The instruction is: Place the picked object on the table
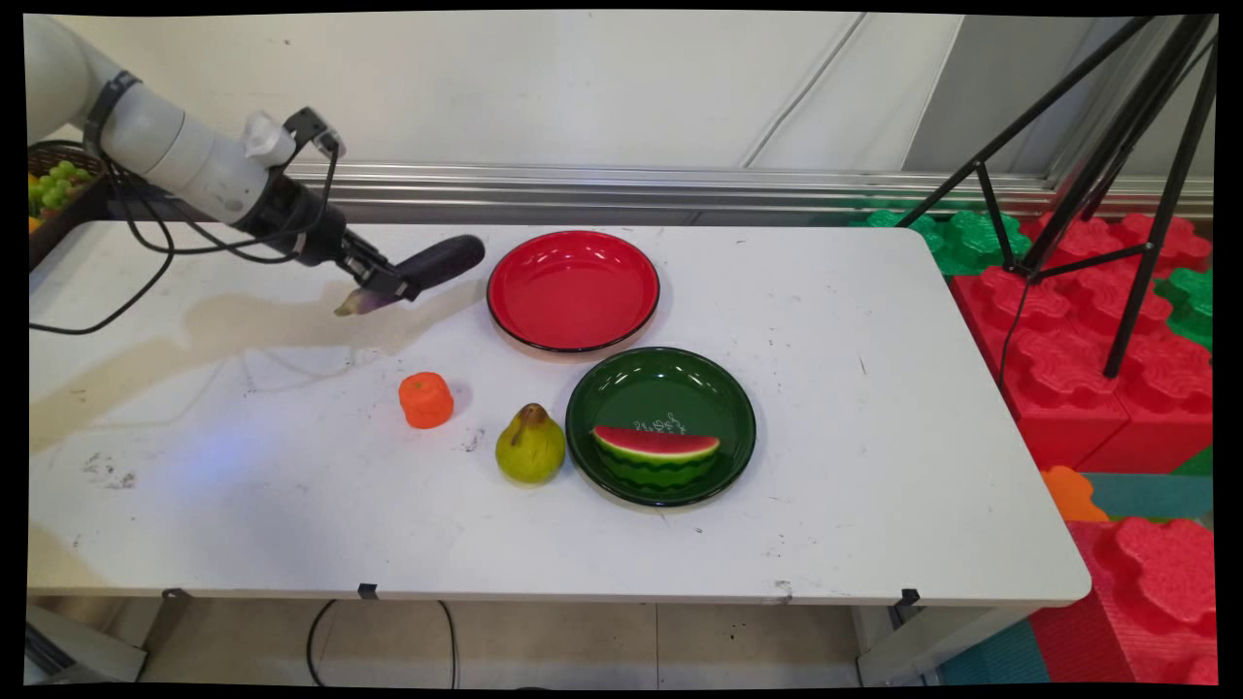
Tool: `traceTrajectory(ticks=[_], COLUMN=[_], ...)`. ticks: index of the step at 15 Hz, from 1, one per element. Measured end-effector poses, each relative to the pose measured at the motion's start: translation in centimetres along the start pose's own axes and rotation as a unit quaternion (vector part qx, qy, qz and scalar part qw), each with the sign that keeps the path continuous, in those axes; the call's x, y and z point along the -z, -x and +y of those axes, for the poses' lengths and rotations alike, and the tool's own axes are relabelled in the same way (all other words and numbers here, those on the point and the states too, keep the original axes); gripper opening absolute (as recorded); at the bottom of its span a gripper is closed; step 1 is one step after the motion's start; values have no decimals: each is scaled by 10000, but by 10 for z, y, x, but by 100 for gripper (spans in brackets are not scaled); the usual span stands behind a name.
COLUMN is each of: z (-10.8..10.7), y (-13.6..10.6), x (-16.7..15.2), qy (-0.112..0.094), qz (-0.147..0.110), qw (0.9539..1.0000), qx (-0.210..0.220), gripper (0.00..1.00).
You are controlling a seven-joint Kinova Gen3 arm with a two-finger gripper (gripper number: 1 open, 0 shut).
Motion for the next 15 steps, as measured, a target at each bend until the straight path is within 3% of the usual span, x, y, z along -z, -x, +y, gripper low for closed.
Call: traceTrajectory(ticks=[12, 13, 15], z=[3, 3, 3], y=[39, 42, 45], x=[-39, -41, -43], qy=[-174, -182, -190], qz=[-573, -594, -594], qw=[9967, 9963, 9960], qx=[556, 601, 632], gripper=[0, 100, 100])
